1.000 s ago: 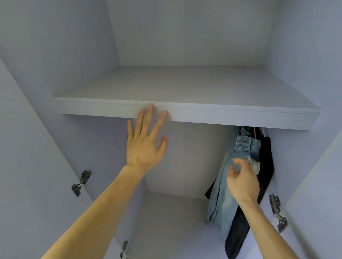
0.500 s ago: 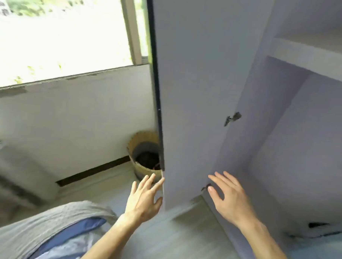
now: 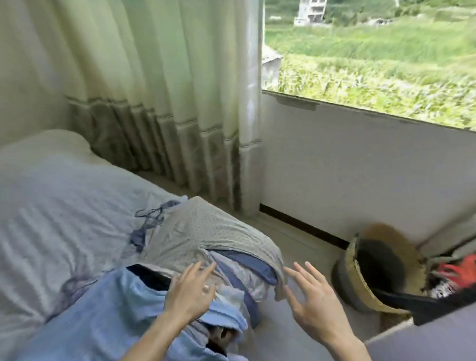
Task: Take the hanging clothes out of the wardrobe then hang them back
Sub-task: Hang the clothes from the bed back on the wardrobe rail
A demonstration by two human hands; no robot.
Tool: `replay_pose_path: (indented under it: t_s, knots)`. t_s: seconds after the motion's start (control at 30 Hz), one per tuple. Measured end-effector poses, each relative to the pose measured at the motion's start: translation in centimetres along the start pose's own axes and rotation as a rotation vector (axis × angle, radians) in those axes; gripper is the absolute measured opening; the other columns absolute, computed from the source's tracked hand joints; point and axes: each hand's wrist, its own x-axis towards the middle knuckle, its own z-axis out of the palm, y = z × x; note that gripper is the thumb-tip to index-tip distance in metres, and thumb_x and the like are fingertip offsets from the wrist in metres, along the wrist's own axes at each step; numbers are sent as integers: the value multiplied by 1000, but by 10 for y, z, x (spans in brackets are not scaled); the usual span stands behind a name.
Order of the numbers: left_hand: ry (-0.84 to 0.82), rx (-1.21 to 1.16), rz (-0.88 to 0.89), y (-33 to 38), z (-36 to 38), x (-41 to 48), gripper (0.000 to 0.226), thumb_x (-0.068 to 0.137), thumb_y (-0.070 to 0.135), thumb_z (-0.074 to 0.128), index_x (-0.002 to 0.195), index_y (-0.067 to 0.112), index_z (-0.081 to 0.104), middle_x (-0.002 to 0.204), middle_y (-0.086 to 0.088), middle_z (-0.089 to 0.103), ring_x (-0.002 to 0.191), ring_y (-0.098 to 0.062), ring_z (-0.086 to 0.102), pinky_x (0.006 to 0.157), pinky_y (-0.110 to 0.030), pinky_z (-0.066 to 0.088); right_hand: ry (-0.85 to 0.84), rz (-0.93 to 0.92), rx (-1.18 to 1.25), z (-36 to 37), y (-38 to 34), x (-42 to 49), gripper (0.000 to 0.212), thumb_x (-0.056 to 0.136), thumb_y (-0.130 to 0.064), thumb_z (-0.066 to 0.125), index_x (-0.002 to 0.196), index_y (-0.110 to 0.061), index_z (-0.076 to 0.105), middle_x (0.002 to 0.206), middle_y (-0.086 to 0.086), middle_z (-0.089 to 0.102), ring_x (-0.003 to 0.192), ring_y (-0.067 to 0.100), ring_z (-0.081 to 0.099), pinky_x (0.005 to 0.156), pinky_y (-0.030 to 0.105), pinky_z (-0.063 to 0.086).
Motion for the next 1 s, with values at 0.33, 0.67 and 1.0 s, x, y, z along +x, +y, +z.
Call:
replay_pose_path:
  t_s: [0.33, 0.67, 1.0]
  knots:
    - [97, -152, -328, -67, 1, -36, 57, 101, 48, 39, 155, 41, 22, 164, 2, 17, 151, -19, 16, 124, -45, 11, -189, -365, -66, 30, -49, 65, 49, 101, -54, 37, 148, -41, 38, 160, -12, 30, 152, 13, 12, 123, 32, 15]
    - [-19, -225, -440, -131, 26, 32, 59, 99, 49, 40, 154, 40, 23, 163, 3, 20, 150, -20, 19, 122, -46, 17, -417, -391, -193, 99, -80, 155, 50, 101, -54, 35, 149, -42, 33, 162, -8, 28, 153, 18, 11, 122, 36, 19]
    - [-264, -328, -511, -247, 68, 206, 62, 99, 50, 42, 155, 30, 26, 163, -1, 21, 148, -23, 23, 118, -43, 26, -808, -235, -388, 242, -108, 317, 54, 101, -50, 34, 153, -35, 28, 163, 2, 24, 151, 24, 16, 121, 39, 23]
